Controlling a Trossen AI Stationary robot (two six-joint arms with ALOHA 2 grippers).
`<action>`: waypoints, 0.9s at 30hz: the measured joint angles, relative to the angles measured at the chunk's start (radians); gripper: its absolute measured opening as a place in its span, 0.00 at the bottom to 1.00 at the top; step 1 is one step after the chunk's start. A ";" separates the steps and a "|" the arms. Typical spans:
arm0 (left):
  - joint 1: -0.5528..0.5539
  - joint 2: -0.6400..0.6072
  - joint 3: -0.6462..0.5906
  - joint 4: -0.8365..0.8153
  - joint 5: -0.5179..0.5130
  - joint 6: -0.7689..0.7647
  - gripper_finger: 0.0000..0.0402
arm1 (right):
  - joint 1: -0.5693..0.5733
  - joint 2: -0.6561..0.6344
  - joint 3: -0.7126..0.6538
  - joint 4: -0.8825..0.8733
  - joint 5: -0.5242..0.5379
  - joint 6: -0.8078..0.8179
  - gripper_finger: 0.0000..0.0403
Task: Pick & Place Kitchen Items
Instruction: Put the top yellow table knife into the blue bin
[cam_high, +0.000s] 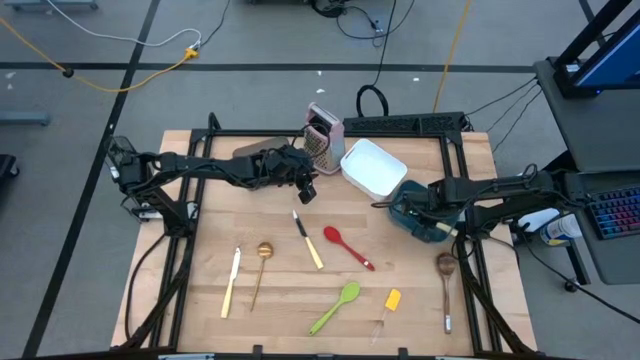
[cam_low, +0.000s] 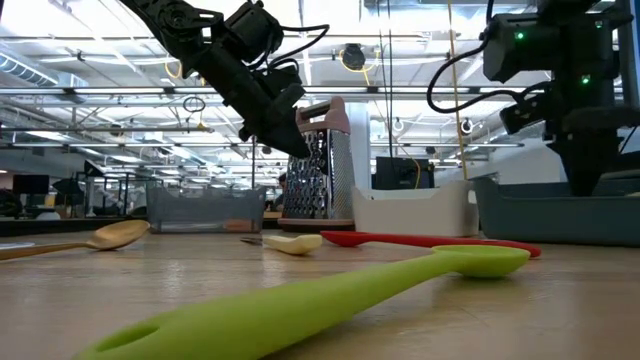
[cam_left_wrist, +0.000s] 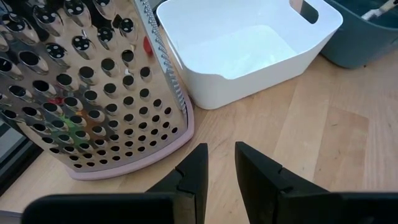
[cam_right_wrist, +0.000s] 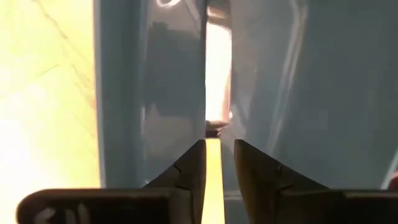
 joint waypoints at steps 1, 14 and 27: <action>0.000 0.000 0.000 0.000 0.000 0.000 0.21 | 0.000 0.000 0.000 0.000 0.011 -0.001 0.21; 0.000 0.000 0.000 0.000 0.000 0.000 0.21 | 0.000 0.000 0.000 0.000 0.014 -0.005 0.32; 0.000 0.000 0.000 0.017 0.000 0.000 0.21 | 0.003 0.000 0.000 0.300 0.009 -0.115 0.37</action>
